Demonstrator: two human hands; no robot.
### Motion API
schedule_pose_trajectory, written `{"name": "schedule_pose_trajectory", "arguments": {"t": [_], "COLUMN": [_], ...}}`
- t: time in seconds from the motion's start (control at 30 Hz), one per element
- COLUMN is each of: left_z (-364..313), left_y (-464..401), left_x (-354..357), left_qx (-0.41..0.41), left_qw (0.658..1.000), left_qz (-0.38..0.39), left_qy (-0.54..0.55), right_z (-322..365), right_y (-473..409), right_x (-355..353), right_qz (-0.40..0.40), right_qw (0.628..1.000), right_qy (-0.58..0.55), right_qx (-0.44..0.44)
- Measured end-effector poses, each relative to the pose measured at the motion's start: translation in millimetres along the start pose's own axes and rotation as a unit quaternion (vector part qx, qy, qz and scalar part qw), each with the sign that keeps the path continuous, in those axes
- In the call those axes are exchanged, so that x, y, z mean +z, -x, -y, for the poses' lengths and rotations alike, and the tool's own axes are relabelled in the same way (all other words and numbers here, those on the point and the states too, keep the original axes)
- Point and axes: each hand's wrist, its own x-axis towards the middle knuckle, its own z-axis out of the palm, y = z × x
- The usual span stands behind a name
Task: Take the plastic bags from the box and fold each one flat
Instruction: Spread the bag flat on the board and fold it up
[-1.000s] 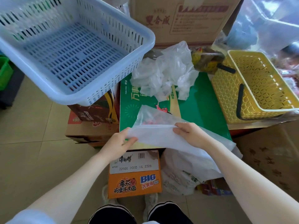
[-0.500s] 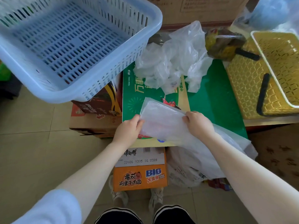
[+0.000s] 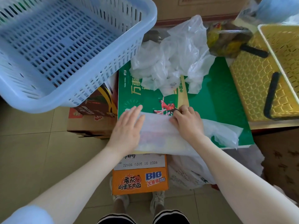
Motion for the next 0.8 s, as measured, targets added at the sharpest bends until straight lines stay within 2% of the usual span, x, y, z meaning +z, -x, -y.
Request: {"name": "schedule_pose_trajectory", "arguments": {"t": [0.07,0.17,0.4,0.63,0.73,0.8], "left_z": [-10.3,-12.5,-8.3,-0.6,-1.4,-3.7], "left_y": [-8.0,-7.5,-2.7,-8.6,-8.5,-8.0], "left_x": [9.1,22.4,29.0,30.2,28.9,28.9], "left_qx": [0.022,0.002,-0.004,-0.008,-0.009,-0.018], "left_qw": [0.998,0.99,0.987,0.991,0.991,0.991], "left_qz": [0.059,0.138,0.157,0.135,0.133,0.135], "left_qy": [0.01,0.02,-0.021,-0.02,-0.02,-0.02], "right_z": [0.0,1.9,-16.8,-35.3,-33.3,-34.7], "right_y": [-1.2,-1.7,6.0,-3.1,-15.3,-21.2], "right_x": [-0.7,-0.4,-0.1,-19.7,-28.7,-34.0], "right_qz": [-0.005,-0.007,-0.018,0.116,0.221,0.245], "right_qw": [1.0,1.0,1.0,0.991,0.972,0.963], "right_qy": [0.009,0.011,-0.003,-0.071,-0.079,-0.109], "right_qx": [-0.011,-0.016,0.023,0.009,-0.002,0.006]}}
